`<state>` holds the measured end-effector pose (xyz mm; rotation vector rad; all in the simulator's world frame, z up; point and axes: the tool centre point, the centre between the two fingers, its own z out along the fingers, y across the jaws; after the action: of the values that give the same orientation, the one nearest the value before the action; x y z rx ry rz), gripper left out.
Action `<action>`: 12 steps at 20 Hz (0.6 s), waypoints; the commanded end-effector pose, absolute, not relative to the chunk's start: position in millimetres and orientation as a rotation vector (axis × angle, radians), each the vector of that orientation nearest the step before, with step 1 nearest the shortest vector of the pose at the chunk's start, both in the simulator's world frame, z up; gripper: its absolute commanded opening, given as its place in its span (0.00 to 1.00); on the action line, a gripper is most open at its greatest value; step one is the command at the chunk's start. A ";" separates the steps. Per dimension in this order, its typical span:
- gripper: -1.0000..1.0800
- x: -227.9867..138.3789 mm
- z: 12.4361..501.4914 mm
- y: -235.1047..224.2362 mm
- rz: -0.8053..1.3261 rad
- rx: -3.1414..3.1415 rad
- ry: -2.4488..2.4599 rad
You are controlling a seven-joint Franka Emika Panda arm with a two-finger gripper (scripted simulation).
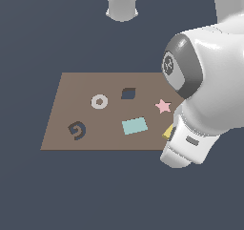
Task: Insert a designated object into the corresponding slot on a board.
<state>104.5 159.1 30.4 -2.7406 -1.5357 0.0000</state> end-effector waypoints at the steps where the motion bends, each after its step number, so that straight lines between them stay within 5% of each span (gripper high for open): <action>1: 0.00 106.2 30.6 155.2 0.000 -2.765 -1.492; 12: 0.00 113.9 31.9 126.7 -0.001 -2.944 -1.097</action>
<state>112.8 132.0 31.3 -2.9164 -1.1682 0.0003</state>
